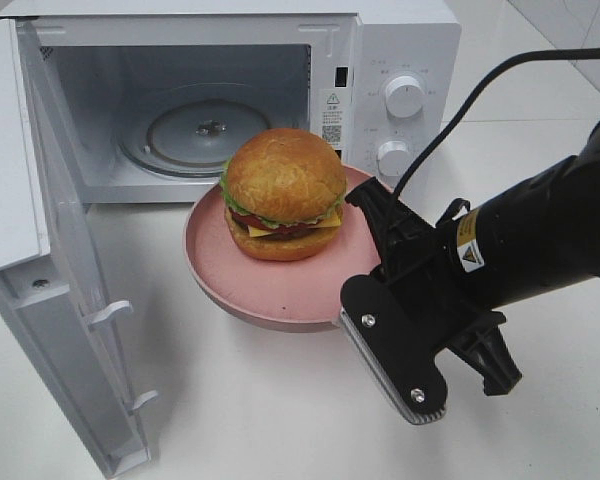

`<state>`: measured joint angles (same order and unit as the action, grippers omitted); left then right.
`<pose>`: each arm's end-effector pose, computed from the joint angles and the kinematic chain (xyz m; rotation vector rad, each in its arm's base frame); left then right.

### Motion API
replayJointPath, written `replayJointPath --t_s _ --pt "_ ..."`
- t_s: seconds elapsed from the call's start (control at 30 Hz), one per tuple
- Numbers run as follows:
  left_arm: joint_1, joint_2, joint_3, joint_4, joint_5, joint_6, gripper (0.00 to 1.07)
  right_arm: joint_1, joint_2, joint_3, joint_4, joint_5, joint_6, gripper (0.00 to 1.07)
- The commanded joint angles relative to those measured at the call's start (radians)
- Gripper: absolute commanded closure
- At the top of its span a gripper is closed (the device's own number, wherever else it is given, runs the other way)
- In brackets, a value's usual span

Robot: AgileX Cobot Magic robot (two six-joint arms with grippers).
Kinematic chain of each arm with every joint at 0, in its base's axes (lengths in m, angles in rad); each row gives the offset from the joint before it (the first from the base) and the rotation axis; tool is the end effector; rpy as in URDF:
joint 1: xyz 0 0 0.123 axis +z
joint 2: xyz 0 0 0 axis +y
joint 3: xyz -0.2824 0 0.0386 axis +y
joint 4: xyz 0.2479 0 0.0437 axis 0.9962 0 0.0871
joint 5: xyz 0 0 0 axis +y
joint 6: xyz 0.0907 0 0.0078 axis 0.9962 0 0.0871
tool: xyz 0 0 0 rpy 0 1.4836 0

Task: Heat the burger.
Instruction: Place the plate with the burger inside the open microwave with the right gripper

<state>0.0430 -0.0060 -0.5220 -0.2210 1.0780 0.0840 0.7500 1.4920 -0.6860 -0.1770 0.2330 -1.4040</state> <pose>-0.0095 -0.0180 0.2834 0.0575 2.0181 -0.1831 0.2018 0.1829 0.1850 -2.3449 1.0308 -0.3786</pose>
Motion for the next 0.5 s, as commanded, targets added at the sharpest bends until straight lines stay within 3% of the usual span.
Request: replayJointPath --t_s 0.03,0.5 --pt "0.003 -0.018 0.005 0.0 -0.01 0.001 0.07 0.0 0.027 -0.059 0.004 -0.072 0.017 1.07" --pt "0.003 -0.018 0.005 0.0 -0.01 0.001 0.07 0.0 0.14 -0.173 0.029 -0.062 0.017 1.07"
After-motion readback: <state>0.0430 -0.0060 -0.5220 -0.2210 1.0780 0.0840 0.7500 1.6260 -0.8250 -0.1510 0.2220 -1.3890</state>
